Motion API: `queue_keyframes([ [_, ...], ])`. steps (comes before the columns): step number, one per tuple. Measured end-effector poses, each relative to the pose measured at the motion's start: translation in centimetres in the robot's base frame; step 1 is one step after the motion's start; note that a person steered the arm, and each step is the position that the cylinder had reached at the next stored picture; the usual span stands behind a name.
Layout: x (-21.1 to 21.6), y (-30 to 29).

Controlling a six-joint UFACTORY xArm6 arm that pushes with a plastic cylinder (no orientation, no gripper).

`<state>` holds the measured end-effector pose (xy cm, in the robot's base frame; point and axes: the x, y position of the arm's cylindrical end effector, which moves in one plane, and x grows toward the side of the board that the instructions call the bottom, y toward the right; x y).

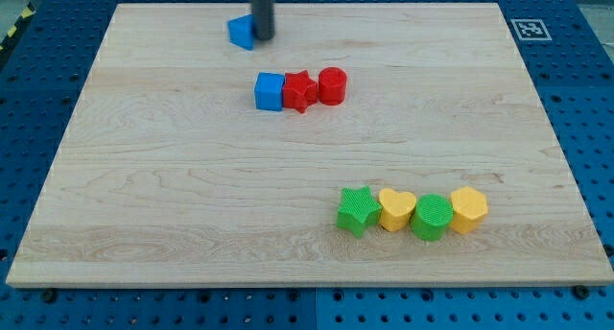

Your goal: Point your arm at bottom center

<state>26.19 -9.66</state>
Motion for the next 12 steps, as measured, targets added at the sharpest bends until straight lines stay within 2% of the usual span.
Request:
queue_keyframes([
  [1,0.0,-3.9],
  [3,0.4,2.4],
  [4,1.2,1.1],
  [6,1.9,-5.1],
  [9,2.1,-5.0],
  [10,5.8,-6.0],
  [11,12.3,-8.1],
  [12,17.5,-7.3],
])
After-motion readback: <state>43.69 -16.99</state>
